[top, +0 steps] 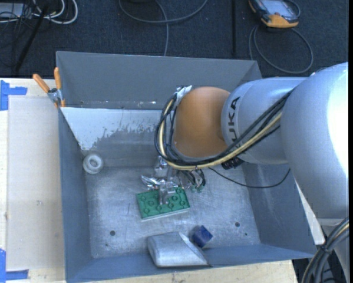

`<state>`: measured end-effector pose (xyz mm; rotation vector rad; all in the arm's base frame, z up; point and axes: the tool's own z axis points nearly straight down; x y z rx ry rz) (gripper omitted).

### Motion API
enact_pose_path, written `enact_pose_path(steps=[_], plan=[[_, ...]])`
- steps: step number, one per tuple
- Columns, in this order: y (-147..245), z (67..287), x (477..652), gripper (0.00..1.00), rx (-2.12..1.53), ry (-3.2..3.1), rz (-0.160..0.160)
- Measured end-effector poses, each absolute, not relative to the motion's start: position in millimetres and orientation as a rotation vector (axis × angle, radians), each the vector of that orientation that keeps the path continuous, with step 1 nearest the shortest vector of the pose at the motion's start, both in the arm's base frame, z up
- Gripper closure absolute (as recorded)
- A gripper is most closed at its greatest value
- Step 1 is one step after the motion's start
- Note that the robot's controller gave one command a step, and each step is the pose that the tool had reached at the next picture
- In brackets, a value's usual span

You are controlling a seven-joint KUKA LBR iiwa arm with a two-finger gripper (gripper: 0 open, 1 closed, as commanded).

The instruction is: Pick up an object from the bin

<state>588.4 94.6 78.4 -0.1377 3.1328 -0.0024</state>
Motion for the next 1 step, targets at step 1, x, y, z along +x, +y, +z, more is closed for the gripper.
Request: enact_pose_path(steps=[1], plan=[[83.6,233.4,578.7,1.00,-0.199,3.126,0.001]])
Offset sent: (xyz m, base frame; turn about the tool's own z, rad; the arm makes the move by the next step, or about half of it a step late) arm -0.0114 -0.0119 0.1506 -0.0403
